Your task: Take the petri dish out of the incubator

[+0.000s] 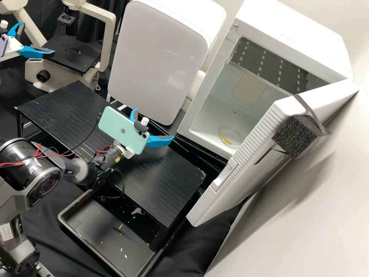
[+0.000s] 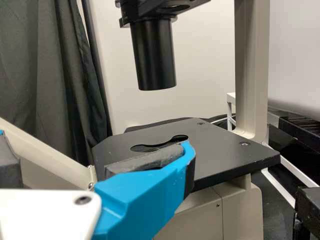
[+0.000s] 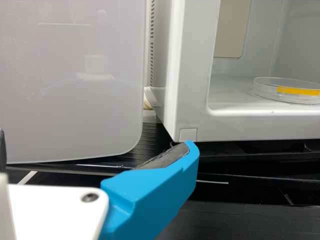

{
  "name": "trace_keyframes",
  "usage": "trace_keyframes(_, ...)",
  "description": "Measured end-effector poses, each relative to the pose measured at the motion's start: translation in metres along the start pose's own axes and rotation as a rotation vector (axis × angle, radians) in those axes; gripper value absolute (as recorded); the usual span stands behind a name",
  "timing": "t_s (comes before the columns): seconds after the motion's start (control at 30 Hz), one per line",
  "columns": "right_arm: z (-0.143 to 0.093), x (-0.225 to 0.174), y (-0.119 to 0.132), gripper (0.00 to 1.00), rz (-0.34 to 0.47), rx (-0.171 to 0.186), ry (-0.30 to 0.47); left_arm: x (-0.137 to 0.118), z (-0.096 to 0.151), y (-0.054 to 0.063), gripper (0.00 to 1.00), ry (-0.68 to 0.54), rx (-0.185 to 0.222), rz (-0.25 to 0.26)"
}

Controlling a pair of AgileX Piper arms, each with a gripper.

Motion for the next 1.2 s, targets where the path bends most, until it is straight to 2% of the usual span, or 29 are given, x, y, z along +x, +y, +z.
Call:
trace_keyframes(0.37,0.001,-0.002,0.000,1.00,0.006,0.000,0.003,0.000,0.000,0.000,1.00,0.000,0.000,0.000)
trace_keyframes(0.5,0.012,-0.015,0.006,1.00,0.027,-0.018,0.001,0.000,0.000,0.000,1.00,0.000,0.000,0.000)
trace_keyframes(0.67,0.027,-0.032,0.026,1.00,0.108,0.011,0.001,0.000,0.000,0.000,1.00,0.000,0.000,0.000)
trace_keyframes(0.87,0.049,-0.041,0.058,1.00,0.241,0.019,-0.010,0.000,0.000,0.000,1.00,0.000,0.000,0.000)
trace_keyframes(1.0,0.062,-0.032,0.079,1.00,0.306,0.008,-0.036,0.000,0.000,0.000,1.00,0.000,0.000,0.000)
trace_keyframes(1.2,0.078,-0.007,0.100,1.00,0.354,-0.010,-0.045,0.000,0.000,0.000,1.00,0.000,0.000,0.000)
